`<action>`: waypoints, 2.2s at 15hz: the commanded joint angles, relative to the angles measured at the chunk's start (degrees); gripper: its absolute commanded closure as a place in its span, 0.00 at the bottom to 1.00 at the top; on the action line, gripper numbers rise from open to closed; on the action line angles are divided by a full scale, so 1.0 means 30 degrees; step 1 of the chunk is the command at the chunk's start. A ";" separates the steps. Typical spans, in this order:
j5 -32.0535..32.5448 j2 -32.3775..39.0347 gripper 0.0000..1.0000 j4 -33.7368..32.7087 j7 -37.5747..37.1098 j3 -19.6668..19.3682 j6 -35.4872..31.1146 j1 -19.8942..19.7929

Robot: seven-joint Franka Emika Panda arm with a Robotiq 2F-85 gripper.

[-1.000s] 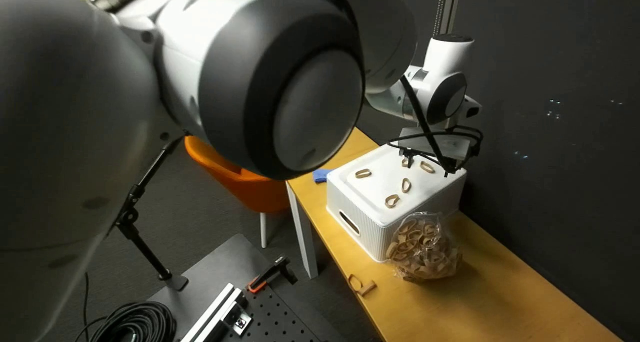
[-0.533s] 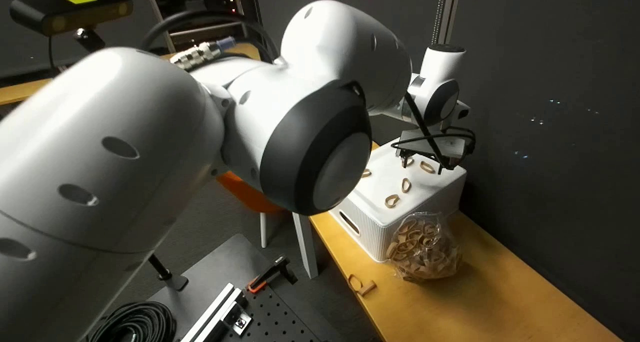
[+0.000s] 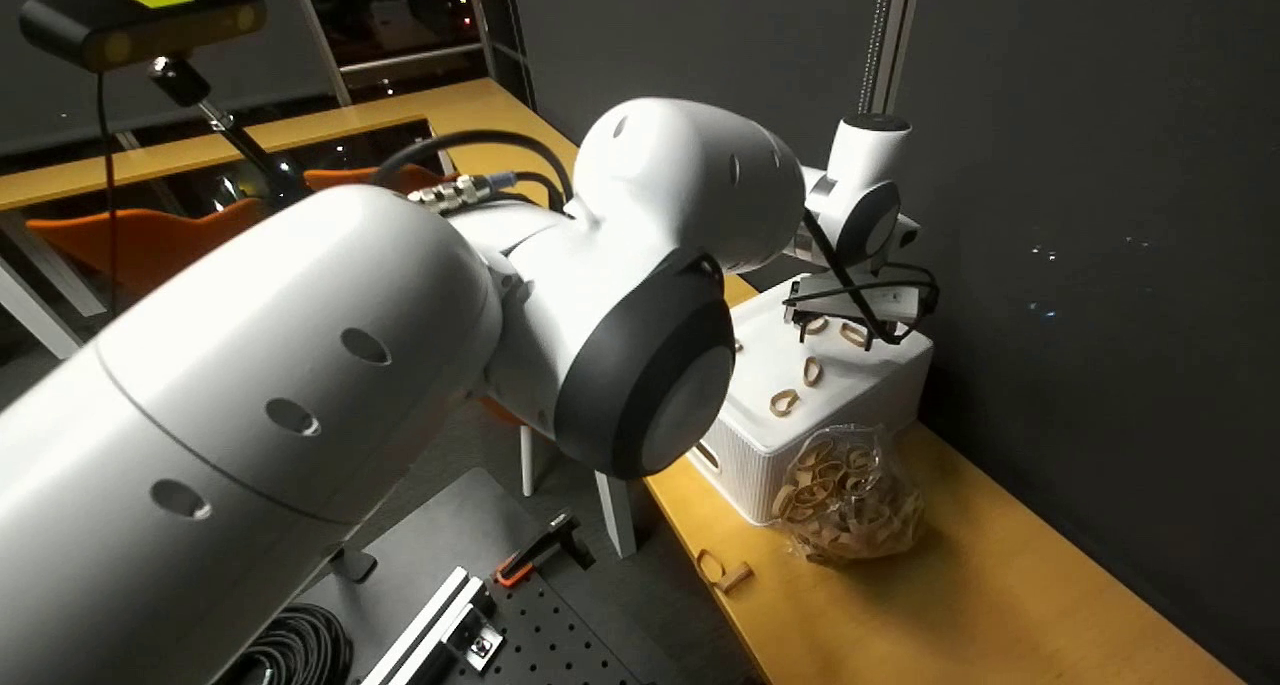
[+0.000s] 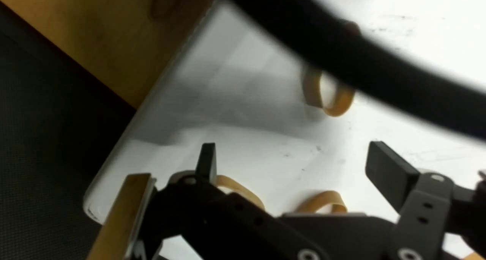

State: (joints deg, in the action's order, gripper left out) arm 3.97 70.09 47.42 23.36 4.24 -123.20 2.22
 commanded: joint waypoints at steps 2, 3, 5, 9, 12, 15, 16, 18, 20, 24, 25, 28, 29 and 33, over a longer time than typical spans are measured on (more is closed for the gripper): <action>0.0164 0.1901 0.00 -0.2984 0.1616 0.0361 0.0381 0.0237; 0.0148 0.2088 0.00 -0.3267 0.1894 0.0415 0.0342 0.0311; 0.0161 0.2460 0.00 -0.3822 0.2227 0.0387 0.0334 0.0466; 0.0030 0.3044 0.00 -0.4464 0.2872 0.0289 0.0029 0.0575; 0.0011 0.3407 0.00 -0.4861 0.3136 0.0254 -0.0028 0.0556; -0.0002 0.3631 0.00 -0.5153 0.3334 0.0256 -0.0172 0.0561; 0.0001 0.3656 0.00 -0.5226 0.3425 0.0271 -0.0208 0.0596; 0.0037 0.3736 0.00 -0.5416 0.3676 0.0267 -0.0364 0.0627; 0.0031 0.3813 0.00 -0.5524 0.4117 0.0308 -0.0426 0.0615; 0.0026 0.3955 0.00 -0.5680 0.4908 0.0315 -0.0749 0.0673; 0.0002 0.3983 0.00 -0.5696 0.5122 0.0354 -0.0931 0.0685; -0.0036 0.4130 0.00 -0.5776 0.5498 0.0356 -0.1223 0.0725; -0.0044 0.4209 0.00 -0.5820 0.5586 0.0348 -0.1269 0.0725; -0.0048 0.4602 0.00 -0.6113 0.5988 0.0332 -0.1468 0.0693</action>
State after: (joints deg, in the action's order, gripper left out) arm 4.01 81.34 32.60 38.99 4.59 -126.65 4.46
